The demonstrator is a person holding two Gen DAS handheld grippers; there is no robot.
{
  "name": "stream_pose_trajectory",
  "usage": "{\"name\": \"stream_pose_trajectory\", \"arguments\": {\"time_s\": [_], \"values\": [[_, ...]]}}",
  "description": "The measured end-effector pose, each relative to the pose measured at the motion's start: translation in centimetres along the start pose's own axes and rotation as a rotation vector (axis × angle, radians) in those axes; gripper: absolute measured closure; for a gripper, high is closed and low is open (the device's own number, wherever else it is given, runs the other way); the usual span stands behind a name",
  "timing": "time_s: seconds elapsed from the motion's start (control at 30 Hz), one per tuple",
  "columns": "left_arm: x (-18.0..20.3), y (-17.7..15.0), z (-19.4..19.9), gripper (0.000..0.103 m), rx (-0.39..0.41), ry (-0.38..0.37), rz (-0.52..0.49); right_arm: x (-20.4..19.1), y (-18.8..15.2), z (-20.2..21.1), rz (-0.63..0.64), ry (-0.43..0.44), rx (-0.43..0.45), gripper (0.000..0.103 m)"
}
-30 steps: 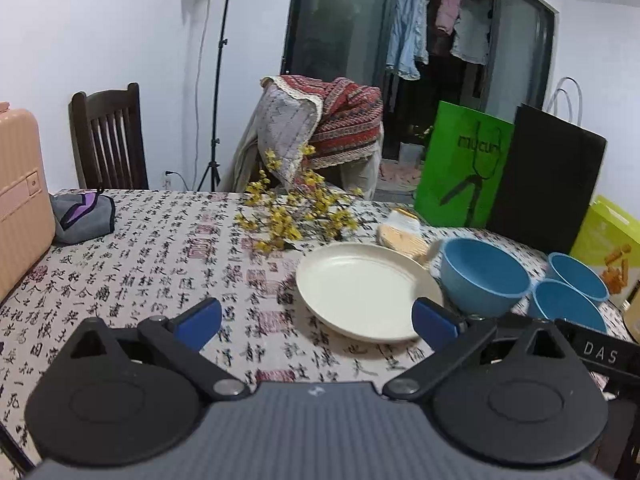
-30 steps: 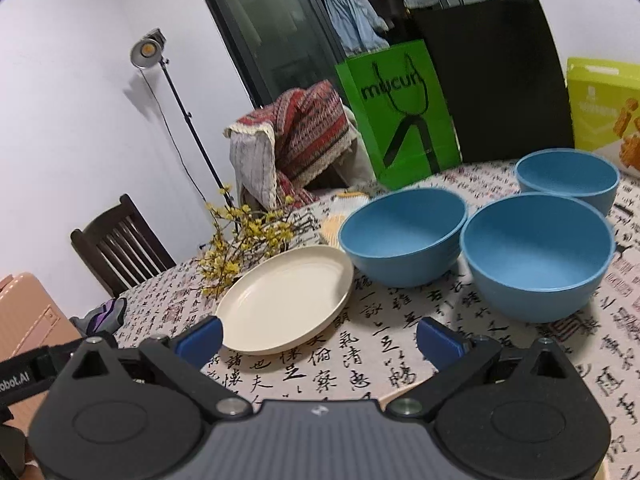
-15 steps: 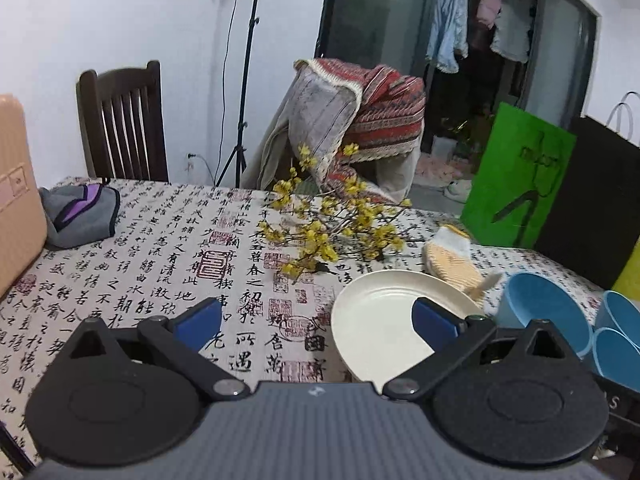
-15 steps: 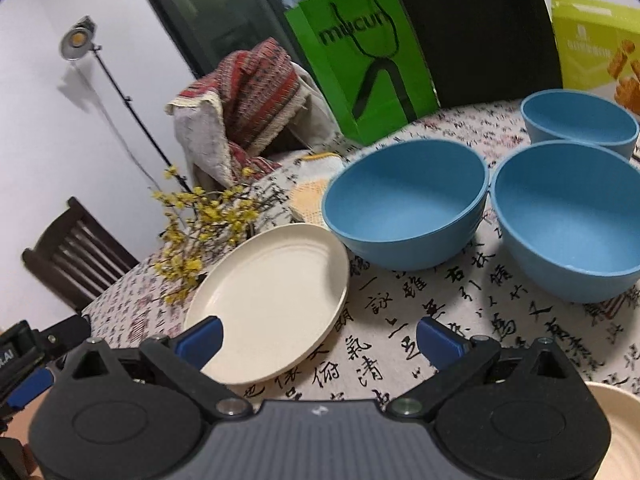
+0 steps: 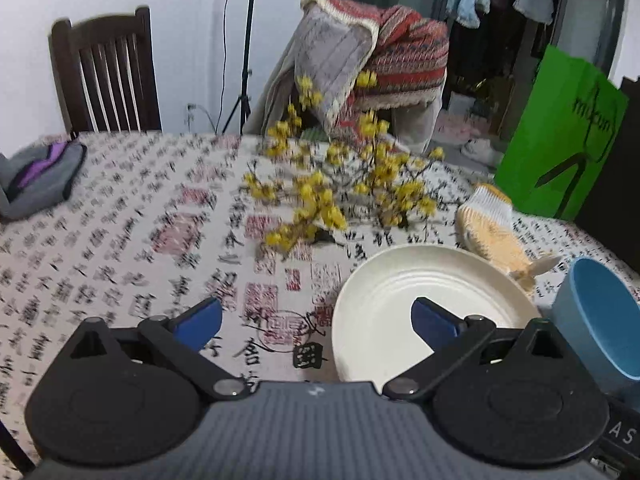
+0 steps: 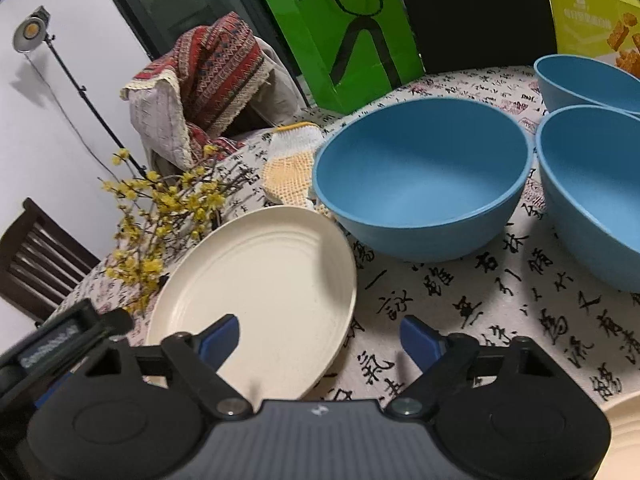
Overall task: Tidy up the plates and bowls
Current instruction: 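Close both tools on the rim of that cream plate, then lift the cream plate on edge with both tools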
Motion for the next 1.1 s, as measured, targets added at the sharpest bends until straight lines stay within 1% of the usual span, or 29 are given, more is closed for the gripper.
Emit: {"name": "stream_pose_trajectory", "arguments": {"time_s": [0.03, 0.1, 0.13, 0.17, 0.23, 0.3, 0.33, 0.37, 0.4, 0.43, 0.47, 0.5, 0.53, 0.57, 0.6, 0.63, 0.67, 0.7, 0.73, 0.8, 0.83, 0.87, 0.9, 0.97, 1.1], "values": [[0.1, -0.1, -0.5, 0.0, -0.002, -0.003, 0.002, 0.0, 0.0, -0.3, -0.004, -0.009, -0.002, 0.02], [0.4, -0.6, -1.4, 0.002, -0.007, -0.012, 0.007, -0.1, 0.0, -0.9, -0.005, -0.021, -0.005, 0.027], [0.5, -0.9, -1.8, 0.003, -0.012, -0.02, 0.005, -0.1, 0.1, -1.1, -0.004, -0.027, -0.004, 0.029], [0.8, -1.1, -2.2, 0.007, -0.019, -0.029, -0.004, -0.1, 0.1, -1.4, -0.004, -0.035, -0.001, 0.031], [1.1, -1.6, -2.8, 0.016, -0.026, -0.03, -0.022, -0.1, 0.3, -2.0, 0.0, -0.05, 0.007, 0.036], [1.3, -2.0, -3.3, 0.031, -0.038, -0.057, -0.024, 0.1, 0.4, -2.7, -0.002, -0.069, 0.005, 0.044], [1.3, -2.2, -3.5, 0.033, -0.046, -0.076, -0.02, 0.1, 0.5, -2.9, -0.001, -0.073, 0.014, 0.044], [1.3, -2.2, -3.5, 0.035, -0.029, -0.079, -0.023, 0.0, 0.6, -3.0, 0.005, -0.074, 0.021, 0.045], [1.4, -2.2, -3.5, 0.041, -0.024, -0.084, -0.029, 0.0, 0.6, -3.2, 0.008, -0.074, 0.02, 0.048], [1.5, -2.2, -3.6, 0.044, -0.025, -0.096, -0.036, -0.1, 0.6, -3.3, 0.011, -0.075, 0.026, 0.051], [1.5, -2.3, -3.6, 0.05, -0.015, -0.101, -0.043, -0.1, 0.6, -3.4, 0.013, -0.072, 0.03, 0.057], [1.6, -2.3, -3.6, 0.058, -0.012, -0.104, -0.047, -0.2, 0.6, -3.5, 0.014, -0.071, 0.031, 0.058], [1.6, -2.3, -3.6, 0.061, -0.008, -0.103, -0.052, -0.1, 0.6, -3.5, 0.017, -0.073, 0.036, 0.059], [1.6, -2.3, -3.6, 0.068, -0.006, -0.103, -0.057, -0.1, 0.6, -3.6, 0.016, -0.072, 0.039, 0.061], [1.6, -2.3, -3.6, 0.072, -0.006, -0.106, -0.057, -0.2, 0.6, -3.7, 0.016, -0.069, 0.04, 0.066], [1.5, -2.2, -3.6, 0.074, -0.008, -0.111, -0.052, -0.2, 0.7, -3.7, 0.015, -0.069, 0.04, 0.068], [1.4, -2.2, -3.6, 0.079, -0.01, -0.117, -0.045, -0.1, 0.7, -3.7, 0.012, -0.074, 0.043, 0.07], [1.2, -2.2, -3.7, 0.082, -0.013, -0.118, -0.04, 0.0, 0.7, -3.6, 0.008, -0.073, 0.045, 0.072], [1.1, -2.2, -3.8, 0.083, -0.013, -0.118, -0.035, 0.1, 0.7, -3.6, 0.004, -0.072, 0.048, 0.074], [0.8, -2.1, -3.8, 0.087, -0.014, -0.119, -0.025, 0.3, 0.7, -3.6, 0.0, -0.075, 0.051, 0.083], [0.6, -2.0, -3.9, 0.088, -0.016, -0.12, -0.018, 0.4, 0.7, -3.6, -0.001, -0.077, 0.052, 0.085], [0.4, -1.9, -3.9, 0.089, -0.018, -0.12, -0.008, 0.5, 0.7, -3.6, 0.001, -0.08, 0.051, 0.091], [0.2, -1.8, -3.9, 0.09, -0.02, -0.122, -0.001, 0.6, 0.7, -3.5, -0.001, -0.077, 0.048, 0.093], [-0.2, -1.6, -3.8, 0.092, -0.02, -0.115, 0.009, 0.7, 0.7, -3.4, -0.008, -0.055, 0.037, 0.094], [-0.6, -1.4, -3.7, 0.092, -0.016, -0.084, 0.003, 0.3, 0.1, -3.1, 0.026, -0.03, 0.011, 0.094]]}}
Point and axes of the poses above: each gripper's, at about its wrist camera, not at the fingertips, and z roughly against the way its jaws point, x to its right, y to its top, the point moved 4 cm from there along -z, roughly the way its jaws point, and after that the axes turned 5 degrees about y, right-handed, at the moved point
